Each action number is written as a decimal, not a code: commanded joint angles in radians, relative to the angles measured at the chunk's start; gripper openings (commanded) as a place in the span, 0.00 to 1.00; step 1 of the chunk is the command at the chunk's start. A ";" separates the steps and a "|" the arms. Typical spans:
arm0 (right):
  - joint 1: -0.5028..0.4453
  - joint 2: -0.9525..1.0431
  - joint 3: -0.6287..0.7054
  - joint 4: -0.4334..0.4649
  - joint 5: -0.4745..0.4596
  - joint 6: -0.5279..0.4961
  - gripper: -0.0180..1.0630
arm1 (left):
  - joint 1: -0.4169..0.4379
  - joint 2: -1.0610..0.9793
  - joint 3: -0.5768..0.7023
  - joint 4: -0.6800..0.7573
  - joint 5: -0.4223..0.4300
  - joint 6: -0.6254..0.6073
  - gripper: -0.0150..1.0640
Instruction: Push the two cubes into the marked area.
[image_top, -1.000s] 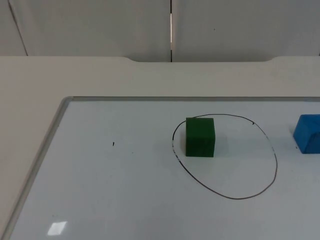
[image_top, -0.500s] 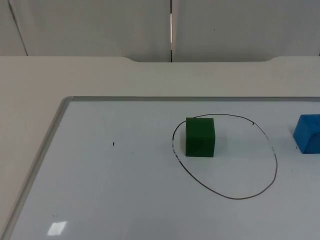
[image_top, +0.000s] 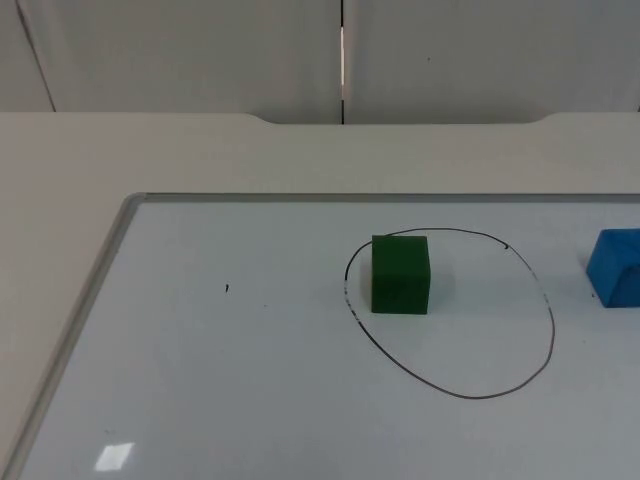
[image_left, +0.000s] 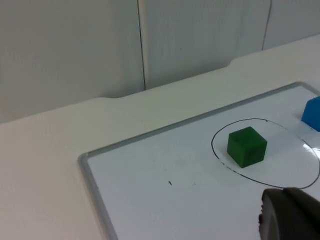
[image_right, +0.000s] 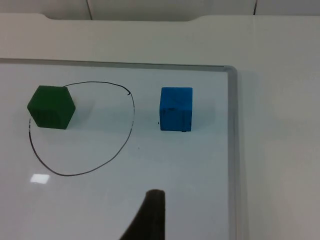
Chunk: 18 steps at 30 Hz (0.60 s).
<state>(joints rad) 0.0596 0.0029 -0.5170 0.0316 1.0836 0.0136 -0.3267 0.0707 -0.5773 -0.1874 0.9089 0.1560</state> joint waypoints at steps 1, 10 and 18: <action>-0.004 -0.003 0.000 -0.003 -0.009 -0.003 0.79 | 0.003 -0.042 0.004 0.019 0.032 -0.025 0.01; -0.004 0.007 -0.018 0.002 -0.043 -0.003 0.76 | 0.003 -0.071 0.027 0.124 0.112 -0.115 0.01; -0.004 0.179 -0.103 -0.002 -0.159 -0.003 0.76 | 0.003 -0.071 0.057 0.140 0.132 -0.117 0.01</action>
<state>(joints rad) 0.0596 0.1730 -0.6101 0.0316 0.9551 0.0136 -0.3267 0.0042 -0.5226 -0.0547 1.0382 0.0457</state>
